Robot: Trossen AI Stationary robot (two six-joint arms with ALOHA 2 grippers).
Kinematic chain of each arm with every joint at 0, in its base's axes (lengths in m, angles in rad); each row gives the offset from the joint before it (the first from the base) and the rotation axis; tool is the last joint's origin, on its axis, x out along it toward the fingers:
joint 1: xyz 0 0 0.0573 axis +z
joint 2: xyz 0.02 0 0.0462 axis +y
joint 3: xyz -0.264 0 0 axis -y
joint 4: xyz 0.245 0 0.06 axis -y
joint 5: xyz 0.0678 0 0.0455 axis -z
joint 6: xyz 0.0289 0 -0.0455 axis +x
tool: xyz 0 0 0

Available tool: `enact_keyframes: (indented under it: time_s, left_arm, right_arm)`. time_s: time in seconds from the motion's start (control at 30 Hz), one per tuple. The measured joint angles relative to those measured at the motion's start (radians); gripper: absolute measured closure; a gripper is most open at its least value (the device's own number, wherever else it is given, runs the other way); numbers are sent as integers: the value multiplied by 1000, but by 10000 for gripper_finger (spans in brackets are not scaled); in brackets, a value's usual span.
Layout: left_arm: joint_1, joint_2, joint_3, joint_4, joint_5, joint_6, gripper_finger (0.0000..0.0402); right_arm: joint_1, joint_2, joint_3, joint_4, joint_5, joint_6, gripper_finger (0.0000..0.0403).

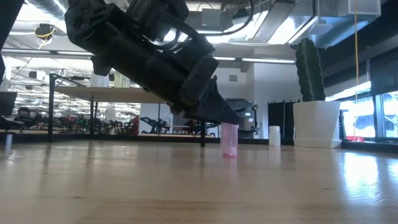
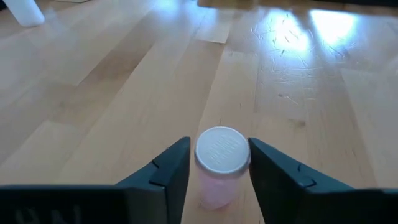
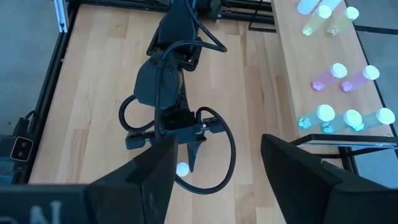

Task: Pick and place medicine bottles onto shelf by color
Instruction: Put the pink pill bottle on the shelf and align it with the other pink pill bottles

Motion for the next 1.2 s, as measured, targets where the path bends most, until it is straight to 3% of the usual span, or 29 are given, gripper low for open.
enact_keyframes:
  time_s: [0.4, 0.7, 0.93, 1.2]
  left_arm:
    - [-21, -19, 0, -28, 1, -31, 286]
    - [-43, -214, -1, -279, -89, -75, 286]
    - [-48, -444, -1, -506, -221, -135, 287]
    - [-66, -670, -1, -693, -463, -187, 287]
  right_arm:
    - [0, 0, 0, 0, 0, 2, 170]
    - [0, 0, 0, 1, 0, 0, 170]
    - [0, 0, 0, 8, 0, 2, 170]
    - [0, 0, 0, 15, 0, 0, 170]
